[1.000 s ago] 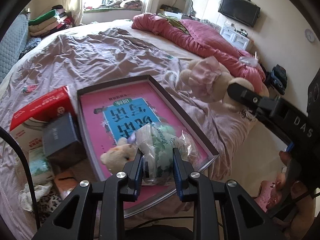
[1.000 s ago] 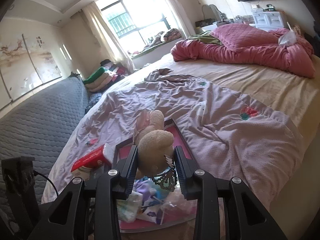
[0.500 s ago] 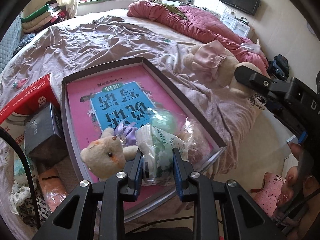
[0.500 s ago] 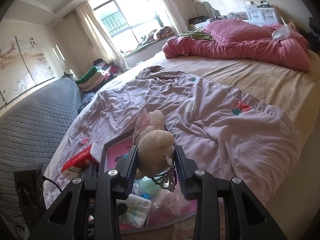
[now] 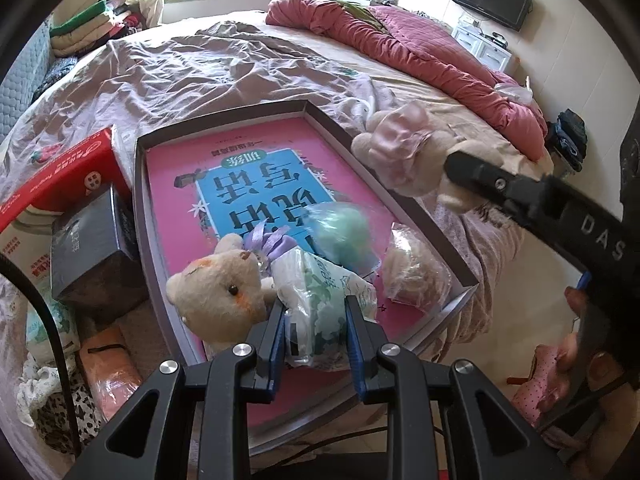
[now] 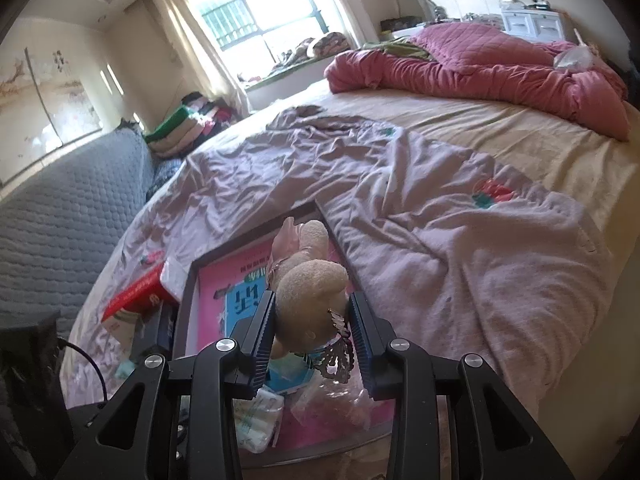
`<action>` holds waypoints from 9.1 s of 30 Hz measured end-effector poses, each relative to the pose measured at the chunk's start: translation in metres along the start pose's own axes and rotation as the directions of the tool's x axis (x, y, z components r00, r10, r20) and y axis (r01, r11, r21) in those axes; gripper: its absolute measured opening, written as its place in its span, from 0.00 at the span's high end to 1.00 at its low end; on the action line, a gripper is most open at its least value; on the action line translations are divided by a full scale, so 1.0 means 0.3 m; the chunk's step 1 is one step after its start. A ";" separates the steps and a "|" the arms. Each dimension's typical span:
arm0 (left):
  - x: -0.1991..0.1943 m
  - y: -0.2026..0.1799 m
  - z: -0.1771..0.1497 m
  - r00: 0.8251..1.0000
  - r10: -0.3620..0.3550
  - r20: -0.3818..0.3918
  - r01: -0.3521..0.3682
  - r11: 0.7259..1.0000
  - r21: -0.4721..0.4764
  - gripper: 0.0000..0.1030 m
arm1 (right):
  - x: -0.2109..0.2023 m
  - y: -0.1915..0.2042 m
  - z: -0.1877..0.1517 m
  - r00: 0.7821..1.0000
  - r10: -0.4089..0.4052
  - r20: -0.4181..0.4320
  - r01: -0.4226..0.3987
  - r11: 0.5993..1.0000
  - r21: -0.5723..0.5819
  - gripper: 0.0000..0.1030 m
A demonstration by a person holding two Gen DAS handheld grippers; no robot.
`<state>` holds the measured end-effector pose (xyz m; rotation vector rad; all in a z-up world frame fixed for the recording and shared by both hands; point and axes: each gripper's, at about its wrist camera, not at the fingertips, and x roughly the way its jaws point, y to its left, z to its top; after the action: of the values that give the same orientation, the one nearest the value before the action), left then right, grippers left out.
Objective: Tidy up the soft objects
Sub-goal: 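Carry the packet with the left tool while the right tool carries the plush bear onto the tray, then open the right tool to drop the bear while the left tool lowers and releases the packet, then move both open tools back toward the pile beside the tray, then grasp the pink clear bag with the right tool while the left tool reaches toward the white floral cloth, then grasp the white floral cloth with the left tool while the right tool lifts the pink bag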
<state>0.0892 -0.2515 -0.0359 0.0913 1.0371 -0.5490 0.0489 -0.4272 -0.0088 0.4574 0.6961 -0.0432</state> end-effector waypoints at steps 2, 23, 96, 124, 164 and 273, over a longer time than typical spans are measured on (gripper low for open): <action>0.002 0.011 -0.002 1.000 0.004 0.000 -0.004 1.000 -0.003 0.74 | 0.022 0.011 -0.009 1.000 0.002 -0.017 -0.002 1.000 -0.010 0.63; 0.003 0.040 -0.007 1.000 -0.009 0.003 0.010 1.000 -0.019 0.74 | 0.142 -0.049 -0.051 0.993 -0.080 -0.085 0.083 0.996 0.041 0.62; -0.150 0.018 -0.010 0.990 0.107 0.087 -0.109 0.994 0.020 0.35 | 0.001 0.072 -0.032 0.994 -0.113 0.010 0.113 0.986 -0.124 0.32; -0.359 0.118 -0.043 0.967 0.192 0.170 -0.186 0.981 -0.049 0.25 | -0.123 0.240 -0.016 0.993 -0.069 0.094 0.090 0.965 -0.246 0.22; -0.591 0.476 -0.165 0.938 0.298 0.178 -0.251 0.936 -0.248 0.24 | -0.213 0.611 -0.080 0.990 0.093 0.105 -0.038 0.899 -0.436 0.20; -0.302 0.885 -0.291 0.994 0.036 0.108 0.015 0.901 -0.433 0.94 | 0.317 0.714 -0.363 0.912 0.099 -0.399 -0.322 0.775 -0.544 0.83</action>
<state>0.1106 0.0409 -0.0535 -0.3268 1.0248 -0.2977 0.0962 -0.1780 -0.0577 -0.0864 0.9567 0.4842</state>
